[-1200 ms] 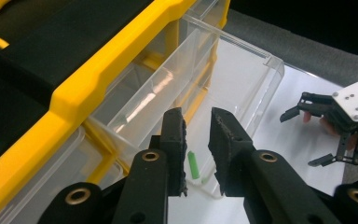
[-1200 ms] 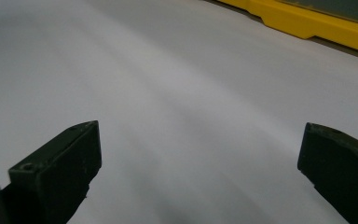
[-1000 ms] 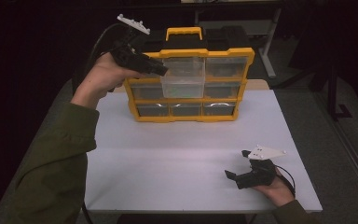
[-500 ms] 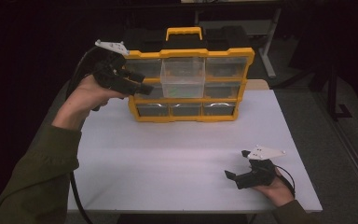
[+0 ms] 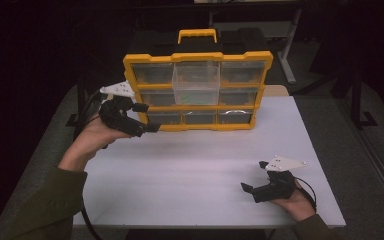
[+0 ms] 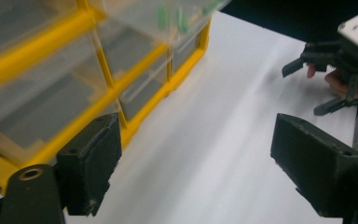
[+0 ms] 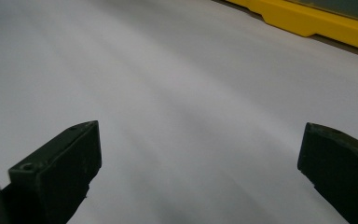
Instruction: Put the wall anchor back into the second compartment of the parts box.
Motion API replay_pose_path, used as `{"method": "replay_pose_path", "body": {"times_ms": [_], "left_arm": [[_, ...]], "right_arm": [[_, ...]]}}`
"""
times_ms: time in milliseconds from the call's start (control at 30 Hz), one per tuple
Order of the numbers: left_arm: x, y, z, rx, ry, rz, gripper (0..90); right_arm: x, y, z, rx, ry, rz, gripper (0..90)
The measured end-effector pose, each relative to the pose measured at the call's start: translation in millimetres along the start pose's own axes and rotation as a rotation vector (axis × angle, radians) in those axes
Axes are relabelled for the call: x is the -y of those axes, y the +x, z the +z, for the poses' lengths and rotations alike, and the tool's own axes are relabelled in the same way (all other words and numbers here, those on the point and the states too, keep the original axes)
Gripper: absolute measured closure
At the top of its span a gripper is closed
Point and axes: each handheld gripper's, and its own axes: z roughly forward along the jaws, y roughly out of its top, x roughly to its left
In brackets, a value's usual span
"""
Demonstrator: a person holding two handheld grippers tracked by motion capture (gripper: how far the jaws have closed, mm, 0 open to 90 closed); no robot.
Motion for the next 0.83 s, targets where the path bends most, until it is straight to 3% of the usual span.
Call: {"method": "replay_pose_path", "body": {"times_ms": [200,400,467,567,633,767,833], "left_arm": [[46.4,-8.5,17.1,-0.002,0.003,-0.015,7.9],[90.7,-17.9,28.6,-0.016,0.009,0.007,0.9],[109.2,-21.7,33.0,-0.013,-0.022,-0.014,0.8],[131.9,-25.7,39.2,-0.016,-0.006,-0.009,0.0],[146.5,-27.9,43.9,-0.007,-0.004,-0.028,0.0],[158.7,-29.6,49.0,-0.009,0.034,-0.029,0.0],[158.7,-29.6,49.1,-0.008,0.017,-0.031,0.0]], "right_arm": [[0.1,-0.3,-0.1,0.001,0.0,-0.001,0.0],[0.0,-0.4,0.2,0.003,0.0,-0.005,0.0],[0.0,-0.3,0.2,0.003,0.0,-0.006,0.0],[0.1,0.1,0.0,0.002,0.003,0.0,0.0],[0.1,-0.5,0.3,0.004,0.001,-0.006,0.0],[-0.1,-0.2,0.4,0.005,0.002,-0.005,0.0],[-0.1,-0.1,0.3,0.006,0.004,-0.003,0.0]]}}
